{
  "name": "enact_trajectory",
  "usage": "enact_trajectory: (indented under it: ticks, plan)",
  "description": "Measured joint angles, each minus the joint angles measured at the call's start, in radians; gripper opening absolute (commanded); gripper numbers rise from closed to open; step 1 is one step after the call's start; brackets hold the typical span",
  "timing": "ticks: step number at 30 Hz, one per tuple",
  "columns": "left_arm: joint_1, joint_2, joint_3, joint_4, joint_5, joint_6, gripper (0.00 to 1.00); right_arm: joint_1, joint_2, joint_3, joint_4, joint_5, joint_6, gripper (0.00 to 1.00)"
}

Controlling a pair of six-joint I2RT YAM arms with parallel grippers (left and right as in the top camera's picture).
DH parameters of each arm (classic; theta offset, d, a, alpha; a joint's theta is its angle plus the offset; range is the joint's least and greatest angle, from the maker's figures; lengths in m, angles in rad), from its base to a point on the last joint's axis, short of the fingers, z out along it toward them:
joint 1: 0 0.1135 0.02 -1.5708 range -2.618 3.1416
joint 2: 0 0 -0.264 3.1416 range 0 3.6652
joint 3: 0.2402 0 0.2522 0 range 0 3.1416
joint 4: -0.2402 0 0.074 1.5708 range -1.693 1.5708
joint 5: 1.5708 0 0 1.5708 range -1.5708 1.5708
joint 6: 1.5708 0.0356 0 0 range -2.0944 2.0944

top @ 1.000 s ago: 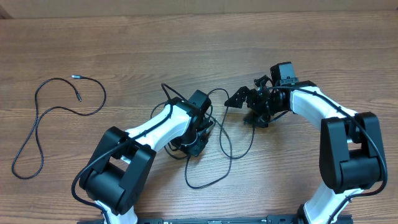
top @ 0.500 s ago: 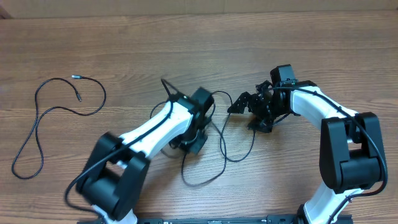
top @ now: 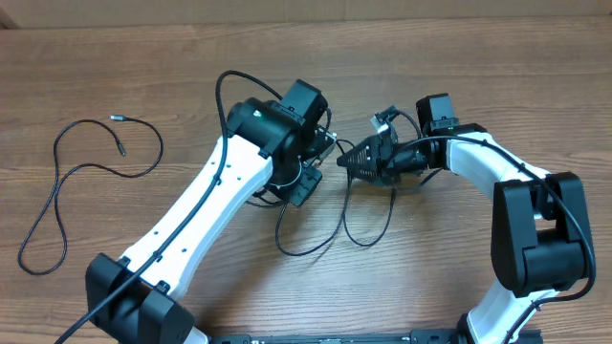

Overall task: Untangle cables
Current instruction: 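Pull the held cable far left with the left gripper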

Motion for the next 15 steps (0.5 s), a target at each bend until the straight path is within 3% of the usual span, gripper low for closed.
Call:
enact_trajectory:
  ticks: [15]
  plan:
    - [0.095, 0.0, 0.074, -0.041, 0.389, 0.209, 0.04, 0.0, 0.0, 0.001, 0.046, 0.087, 0.029, 0.54]
